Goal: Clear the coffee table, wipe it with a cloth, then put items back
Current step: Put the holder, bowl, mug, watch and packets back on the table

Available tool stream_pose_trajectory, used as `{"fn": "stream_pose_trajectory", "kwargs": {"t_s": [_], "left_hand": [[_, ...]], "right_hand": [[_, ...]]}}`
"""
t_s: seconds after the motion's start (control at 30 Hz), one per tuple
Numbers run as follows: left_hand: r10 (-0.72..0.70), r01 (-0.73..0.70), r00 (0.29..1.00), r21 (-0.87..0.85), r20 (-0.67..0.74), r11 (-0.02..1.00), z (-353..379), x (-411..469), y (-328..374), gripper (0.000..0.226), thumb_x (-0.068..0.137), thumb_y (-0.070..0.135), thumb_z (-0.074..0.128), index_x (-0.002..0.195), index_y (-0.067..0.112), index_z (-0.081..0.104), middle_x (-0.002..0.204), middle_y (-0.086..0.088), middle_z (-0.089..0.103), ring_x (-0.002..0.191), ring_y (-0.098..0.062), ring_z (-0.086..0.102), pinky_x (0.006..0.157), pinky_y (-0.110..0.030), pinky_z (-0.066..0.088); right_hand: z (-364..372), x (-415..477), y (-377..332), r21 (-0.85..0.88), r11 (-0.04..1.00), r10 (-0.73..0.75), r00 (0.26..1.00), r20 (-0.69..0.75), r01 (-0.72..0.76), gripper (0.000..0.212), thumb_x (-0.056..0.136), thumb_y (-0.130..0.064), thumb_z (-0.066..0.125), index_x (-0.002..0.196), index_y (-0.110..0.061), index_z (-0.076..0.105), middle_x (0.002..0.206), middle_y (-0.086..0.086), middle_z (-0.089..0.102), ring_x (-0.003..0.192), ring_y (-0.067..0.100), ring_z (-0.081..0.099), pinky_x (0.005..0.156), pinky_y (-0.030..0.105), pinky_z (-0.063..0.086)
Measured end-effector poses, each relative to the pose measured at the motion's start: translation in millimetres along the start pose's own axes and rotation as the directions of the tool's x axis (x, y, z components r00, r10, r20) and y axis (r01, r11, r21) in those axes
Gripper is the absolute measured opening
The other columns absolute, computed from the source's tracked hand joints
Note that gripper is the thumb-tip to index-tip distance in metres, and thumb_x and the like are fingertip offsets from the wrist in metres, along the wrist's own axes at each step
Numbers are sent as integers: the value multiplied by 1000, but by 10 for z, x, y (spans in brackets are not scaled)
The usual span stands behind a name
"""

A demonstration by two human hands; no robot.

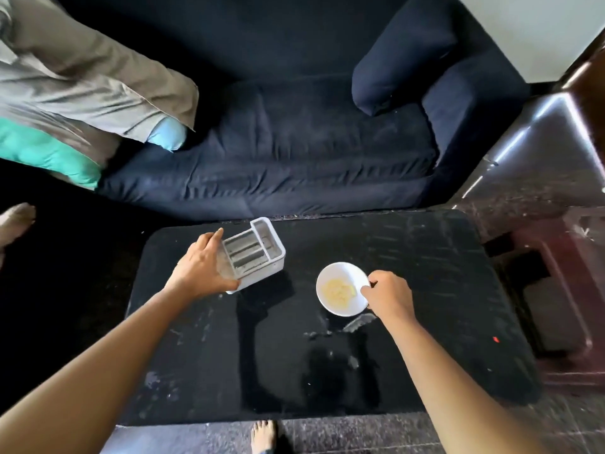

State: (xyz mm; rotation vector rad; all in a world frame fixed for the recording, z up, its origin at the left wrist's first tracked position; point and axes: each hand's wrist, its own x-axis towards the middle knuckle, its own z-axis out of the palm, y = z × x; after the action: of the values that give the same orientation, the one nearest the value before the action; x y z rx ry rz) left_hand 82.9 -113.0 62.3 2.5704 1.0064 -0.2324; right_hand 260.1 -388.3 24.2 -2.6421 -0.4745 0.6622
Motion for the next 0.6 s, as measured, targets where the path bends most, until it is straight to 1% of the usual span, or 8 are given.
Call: {"fn": "stream_pose_trajectory", "kwargs": {"t_s": [0.13,0.27,0.33,0.37,0.43,0.5,0.53,0.6], "left_hand": [[45,-46,997,29,57,998,-157,307,-607,120,51,40,82,151,12,21,146,-7,33,131,-29,36,108,-36,32],[92,-96,992,42,89,995,-188,504,-974,123,47,46,79,151,12,22,146,-7,34,131,-29,36,107,-37,34],[118,-123,987,40,110,992,-153,585,-1110,122,49,43,83,151,11,22,145,-9,34,130,-31,38,108,-37,32],[132,-138,984,41,120,990,-128,616,-1157,123,49,44,82,151,10,22,145,-9,35,129,-32,38,108,-37,32],[159,-168,977,49,144,985,-82,686,-1253,125,46,49,76,151,10,22,144,-10,35,128,-33,39,108,-37,32],[174,-187,967,57,185,981,-36,733,-1336,125,47,49,78,151,11,20,146,-10,33,130,-32,37,108,-37,32],[177,-192,964,61,198,979,-20,749,-1369,127,46,53,75,152,12,19,146,-10,32,131,-32,36,107,-38,33],[181,-196,964,61,195,979,18,777,-1444,130,40,63,59,152,12,19,146,-10,32,132,-32,36,107,-40,35]], "right_hand": [[362,152,-435,-16,1000,3,1000,-18,-4,11,78,-11,57,71,-3,56,72,14,64,71,30,61,53,32,38],[599,244,-726,-1,1000,23,999,-32,-23,8,78,-12,56,75,-6,61,71,8,64,71,28,61,59,34,46],[718,272,-837,6,999,37,999,-27,-37,8,77,-11,56,74,-6,61,72,8,65,71,28,62,61,36,51],[763,279,-874,9,999,40,999,-23,-40,7,77,-11,56,74,-7,61,72,7,65,72,29,62,62,37,52],[860,296,-940,7,999,45,999,-11,-45,7,77,-11,55,71,-9,58,71,7,64,72,29,63,60,35,50],[944,305,-987,6,999,49,999,0,-49,11,77,-11,55,67,-11,53,71,6,63,73,29,62,57,33,45],[971,305,-1006,2,999,49,999,4,-49,11,77,-11,55,67,-12,53,72,6,63,74,29,62,57,32,44],[1023,308,-1044,-14,999,45,999,7,-45,7,78,-12,55,72,-10,58,75,6,65,75,29,60,58,32,44]]}}
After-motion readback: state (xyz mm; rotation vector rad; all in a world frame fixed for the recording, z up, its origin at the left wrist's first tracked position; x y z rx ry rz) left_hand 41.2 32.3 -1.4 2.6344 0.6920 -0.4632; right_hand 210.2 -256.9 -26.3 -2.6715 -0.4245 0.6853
